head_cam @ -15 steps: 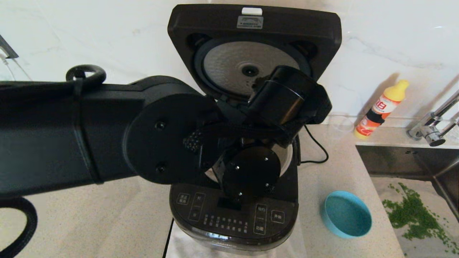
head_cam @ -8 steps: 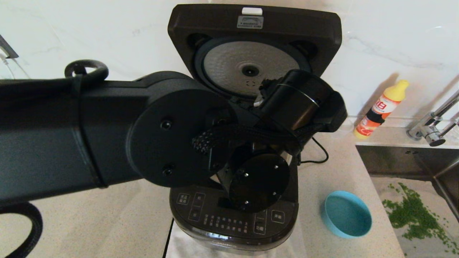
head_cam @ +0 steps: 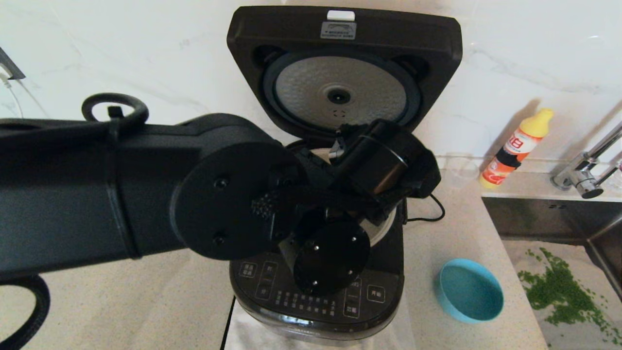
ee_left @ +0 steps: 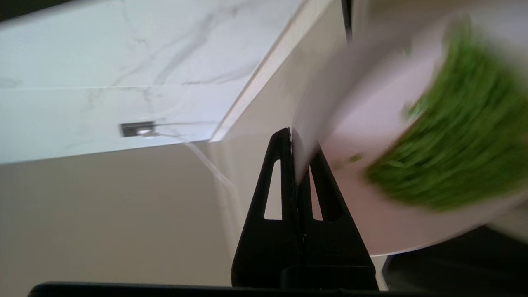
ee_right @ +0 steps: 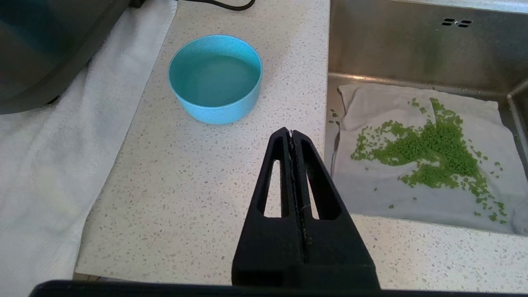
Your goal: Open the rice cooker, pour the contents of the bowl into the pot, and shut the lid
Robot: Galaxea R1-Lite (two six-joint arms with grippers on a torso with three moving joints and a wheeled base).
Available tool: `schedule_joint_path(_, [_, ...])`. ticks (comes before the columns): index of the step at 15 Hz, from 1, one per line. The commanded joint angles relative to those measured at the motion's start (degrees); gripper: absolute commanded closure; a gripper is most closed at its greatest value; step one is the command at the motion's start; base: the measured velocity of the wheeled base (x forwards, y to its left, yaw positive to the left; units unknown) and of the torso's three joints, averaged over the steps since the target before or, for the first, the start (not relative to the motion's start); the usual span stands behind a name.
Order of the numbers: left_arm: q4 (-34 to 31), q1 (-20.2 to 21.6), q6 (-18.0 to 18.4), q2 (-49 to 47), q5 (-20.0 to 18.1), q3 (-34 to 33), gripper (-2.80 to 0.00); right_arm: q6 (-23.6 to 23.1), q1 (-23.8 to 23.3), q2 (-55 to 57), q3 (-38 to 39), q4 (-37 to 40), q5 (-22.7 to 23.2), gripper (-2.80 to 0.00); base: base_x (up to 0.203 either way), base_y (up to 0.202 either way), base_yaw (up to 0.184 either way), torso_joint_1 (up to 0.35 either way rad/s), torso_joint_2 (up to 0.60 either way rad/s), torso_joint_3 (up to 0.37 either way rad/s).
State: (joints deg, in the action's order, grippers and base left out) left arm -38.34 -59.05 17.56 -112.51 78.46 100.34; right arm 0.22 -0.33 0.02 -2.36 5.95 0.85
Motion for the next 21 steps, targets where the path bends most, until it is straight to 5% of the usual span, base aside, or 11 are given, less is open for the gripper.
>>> schedule_joint_path(1, [0.2,-1.8,-0.1,-0.9,0.3,7.2,0.0,0.0,0.0,0.0,0.0,0.0,0.0,0.0,0.0,0.0,0.0,0.0,0.0,0.0])
schedule_joint_path(8, [4.5,-2.4,-2.2,-1.1,-2.3,8.1,0.0,0.0,0.0,0.1,0.0,0.0,0.0,0.0,0.0,0.0,0.0,0.0,0.0,0.0])
schedule_joint_path(14, [16.9,-2.4,-16.7,-0.1,-12.2,1.2,0.0,0.0,0.0,0.0,0.0,0.0,0.0,0.0,0.0,0.0,0.0,0.0,0.0,0.0])
schedule_joint_path(21, [49.7,1.2,-19.1,3.2,-18.2,-18.9,0.0,0.0,0.0,0.0,0.0,0.0,0.0,0.0,0.0,0.0,0.0,0.0,0.0,0.0])
